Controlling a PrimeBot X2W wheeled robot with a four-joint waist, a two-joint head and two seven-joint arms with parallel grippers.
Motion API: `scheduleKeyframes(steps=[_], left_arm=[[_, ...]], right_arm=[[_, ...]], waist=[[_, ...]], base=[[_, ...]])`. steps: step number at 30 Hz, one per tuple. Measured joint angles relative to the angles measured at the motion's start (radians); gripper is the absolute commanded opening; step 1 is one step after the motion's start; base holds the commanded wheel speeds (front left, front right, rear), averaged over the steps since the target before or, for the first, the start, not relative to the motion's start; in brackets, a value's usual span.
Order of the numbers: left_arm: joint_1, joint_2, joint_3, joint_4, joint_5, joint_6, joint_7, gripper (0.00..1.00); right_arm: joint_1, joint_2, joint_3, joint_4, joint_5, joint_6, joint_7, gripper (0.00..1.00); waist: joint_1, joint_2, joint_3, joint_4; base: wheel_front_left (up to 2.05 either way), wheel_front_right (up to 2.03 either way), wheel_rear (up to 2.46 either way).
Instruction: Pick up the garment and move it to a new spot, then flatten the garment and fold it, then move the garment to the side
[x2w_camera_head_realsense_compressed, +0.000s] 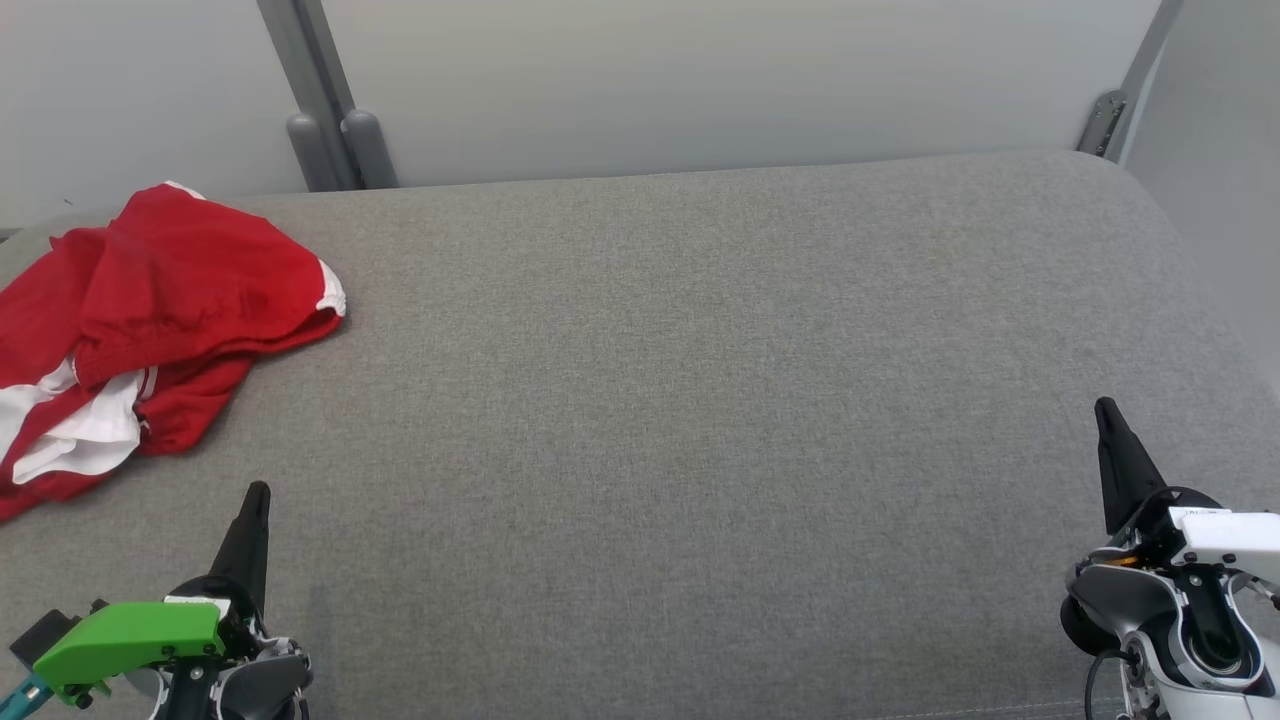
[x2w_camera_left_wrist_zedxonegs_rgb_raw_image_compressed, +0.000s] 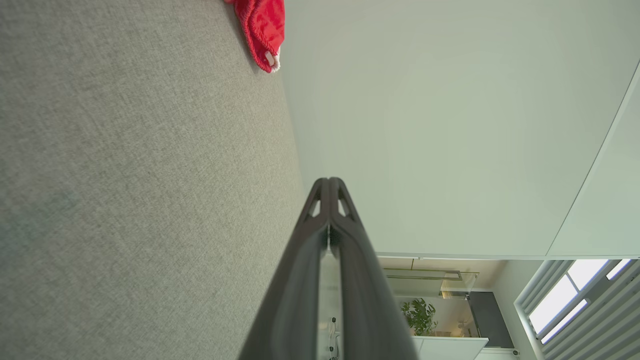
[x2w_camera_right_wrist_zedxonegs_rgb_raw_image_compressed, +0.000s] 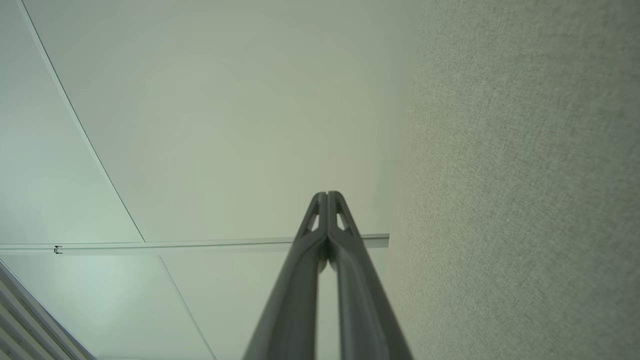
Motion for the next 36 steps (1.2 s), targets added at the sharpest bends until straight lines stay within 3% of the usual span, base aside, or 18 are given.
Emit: scheduleKeyframes(steps=[30, 31, 36], left_arm=[[0.000, 0.000, 0.001, 0.000, 0.000, 0.000, 0.000, 0.00], [0.001, -0.001, 0.000, 0.002, 0.000, 0.000, 0.000, 1.00], [0.045, -0.021, -0.005, 0.055, 0.000, 0.001, 0.000, 1.00]], right_arm=[[0.000, 0.000, 0.000, 0.000, 0.000, 0.000, 0.000, 0.00], [0.001, 0.001, 0.000, 0.002, 0.000, 0.000, 0.000, 1.00], [0.051, 0.025, 0.003, 0.055, 0.000, -0.001, -0.001, 1.00]], waist=[[0.0000, 0.0000, 0.000, 0.000], [0.0000, 0.0000, 0.000, 0.000], [0.0000, 0.0000, 0.000, 0.000]], base=[[0.00, 0.00, 0.00], [0.00, 0.00, 0.00], [0.00, 0.00, 0.00]])
